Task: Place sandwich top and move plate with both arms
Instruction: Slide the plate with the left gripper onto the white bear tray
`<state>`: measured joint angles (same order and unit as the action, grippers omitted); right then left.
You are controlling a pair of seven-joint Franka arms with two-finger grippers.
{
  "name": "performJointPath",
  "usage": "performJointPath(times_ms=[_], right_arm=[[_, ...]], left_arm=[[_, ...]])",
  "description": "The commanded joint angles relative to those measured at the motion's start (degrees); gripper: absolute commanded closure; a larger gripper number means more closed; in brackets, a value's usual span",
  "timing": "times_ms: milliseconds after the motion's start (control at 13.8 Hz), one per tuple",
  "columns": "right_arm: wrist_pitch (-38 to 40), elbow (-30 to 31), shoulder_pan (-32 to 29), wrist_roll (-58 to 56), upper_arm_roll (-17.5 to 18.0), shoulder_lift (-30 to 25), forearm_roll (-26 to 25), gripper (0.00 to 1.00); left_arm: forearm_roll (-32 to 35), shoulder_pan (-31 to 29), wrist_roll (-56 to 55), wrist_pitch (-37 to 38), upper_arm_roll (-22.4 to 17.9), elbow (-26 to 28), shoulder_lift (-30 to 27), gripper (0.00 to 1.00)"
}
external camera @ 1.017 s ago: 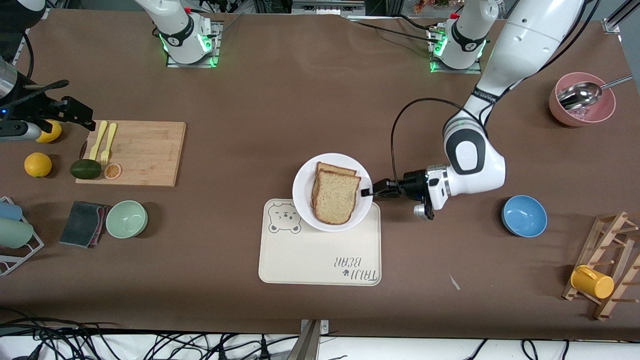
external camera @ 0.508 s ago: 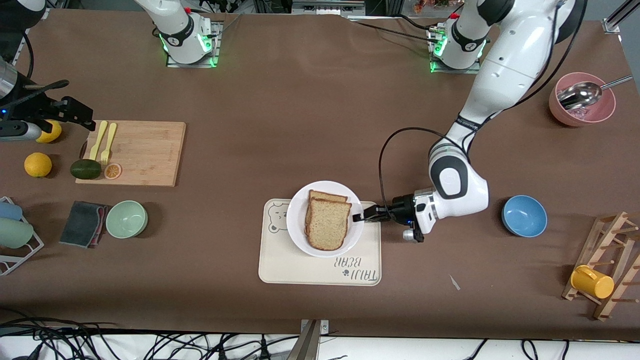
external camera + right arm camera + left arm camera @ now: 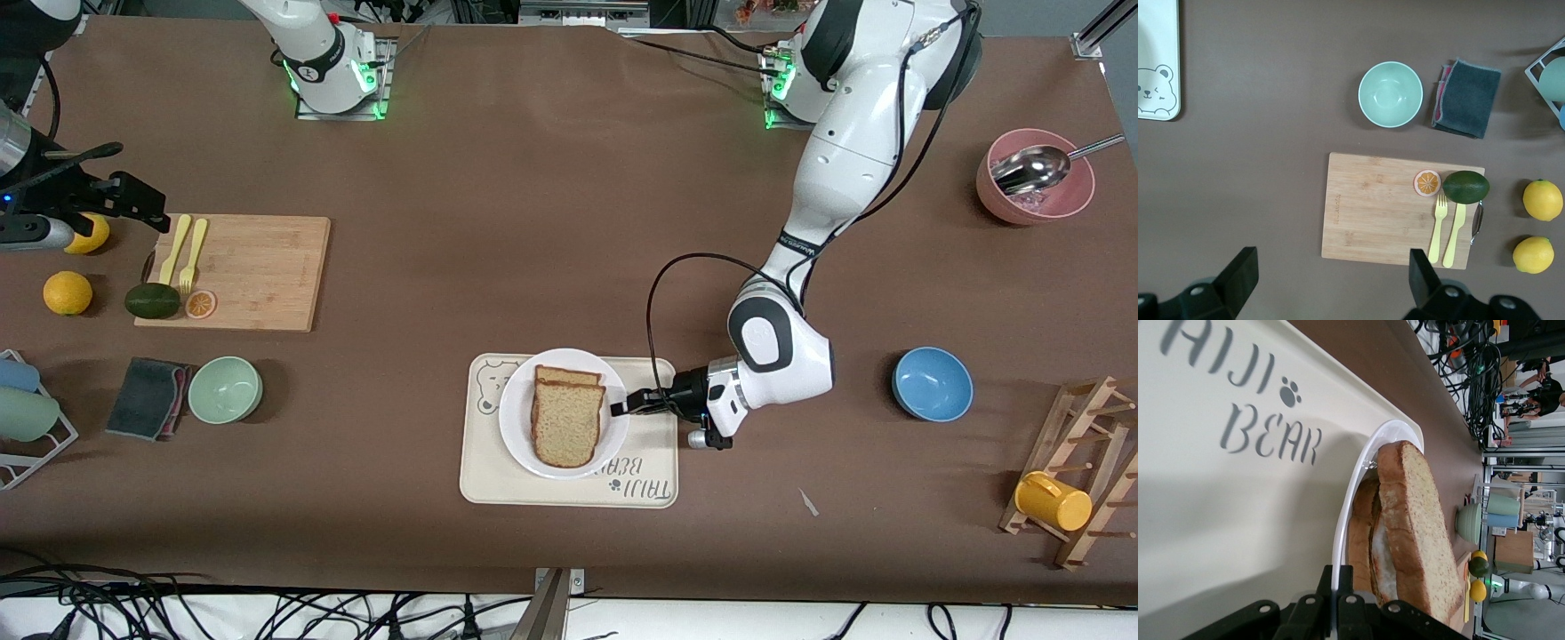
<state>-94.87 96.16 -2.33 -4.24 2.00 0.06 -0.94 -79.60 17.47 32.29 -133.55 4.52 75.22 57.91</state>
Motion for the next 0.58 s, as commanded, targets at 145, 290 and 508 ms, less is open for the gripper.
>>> performJointPath(times_ms=[145, 290, 508], right_arm=[[1.0, -1.0, -0.4, 0.5, 0.5, 0.2, -0.1, 0.0], [1.0, -1.0, -0.3, 0.6, 0.5, 0.2, -0.1, 0.0], [1.0, -1.0, -0.3, 0.6, 0.5, 0.3, -0.1, 0.0]], left_arm=[[1.3, 0.0, -1.9, -0.6, -0.6, -4.9, 3.2, 1.0], [0.9, 0.2, -2.0, -0.7, -0.5, -4.8, 3.3, 1.0], [0.8, 0.5, -2.0, -0.7, -0.5, -5.5, 4.1, 0.8]])
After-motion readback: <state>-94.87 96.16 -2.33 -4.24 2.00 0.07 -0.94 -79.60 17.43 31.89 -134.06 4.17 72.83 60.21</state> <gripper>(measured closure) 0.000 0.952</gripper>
